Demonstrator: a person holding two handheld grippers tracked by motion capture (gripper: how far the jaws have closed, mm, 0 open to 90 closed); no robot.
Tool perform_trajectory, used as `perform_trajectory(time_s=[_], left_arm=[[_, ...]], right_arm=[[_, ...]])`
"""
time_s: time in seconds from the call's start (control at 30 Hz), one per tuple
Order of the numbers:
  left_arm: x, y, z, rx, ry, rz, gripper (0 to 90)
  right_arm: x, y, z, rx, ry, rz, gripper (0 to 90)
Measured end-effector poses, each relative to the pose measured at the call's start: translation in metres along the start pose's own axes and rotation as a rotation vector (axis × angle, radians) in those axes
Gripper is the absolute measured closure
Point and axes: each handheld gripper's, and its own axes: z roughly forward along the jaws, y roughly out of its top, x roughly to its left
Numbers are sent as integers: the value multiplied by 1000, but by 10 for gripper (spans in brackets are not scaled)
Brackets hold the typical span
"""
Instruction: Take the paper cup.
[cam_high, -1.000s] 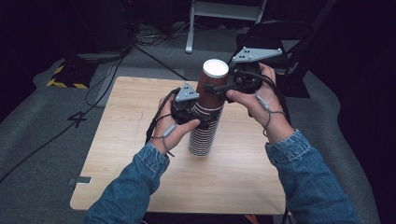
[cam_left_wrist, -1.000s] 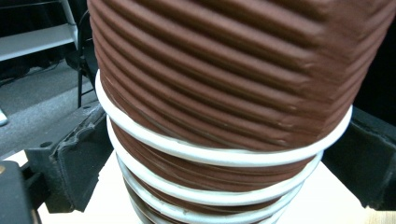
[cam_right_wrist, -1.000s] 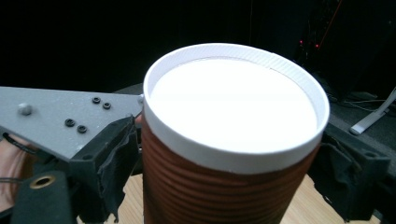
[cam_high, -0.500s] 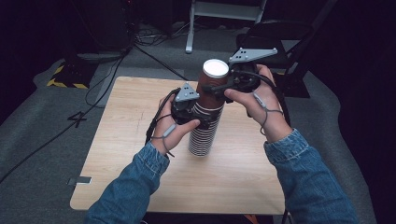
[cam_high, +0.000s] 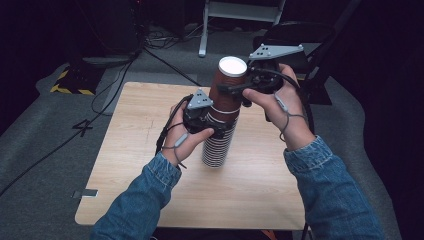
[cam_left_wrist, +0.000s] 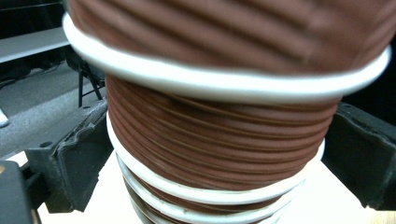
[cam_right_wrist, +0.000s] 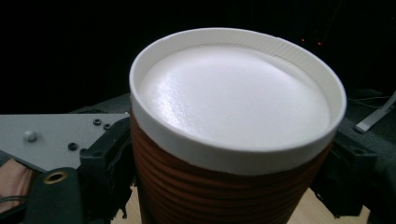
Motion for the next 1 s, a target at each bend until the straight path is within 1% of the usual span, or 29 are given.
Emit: perform_trajectory(time_s=[0.13,0.3,0.4,0.43,0.53,0.6,0.7,0.8,0.87,1.0], left_arm=[[0,0,0,-5,-2,-1,24],[1,0,0,-5,-5,-6,24],[1,0,0,-4,-7,-5,23],[1,0,0,-4,-7,-5,23],[1,0,-1,-5,-10,-9,23],[1,0,-1,-11,-11,-18,23],[1,0,-1,-16,-14,-19,24],[1,1,-2,-29,-17,-20,25],[2,1,-4,-45,-18,-23,28],[1,2,-6,-53,-14,-19,32]], right_arm=[[2,8,-6,-22,-11,2,195],[3,15,-12,-46,-12,10,195],[4,21,-17,-70,-13,6,195],[4,21,-17,-70,-13,6,195],[6,26,-23,-100,-14,3,195],[6,29,-27,-119,-12,0,195],[6,33,-36,-151,-15,-1,195],[6,35,-40,-163,-18,1,195],[4,37,-46,-179,-18,5,195],[2,39,-56,-199,-24,8,196]])
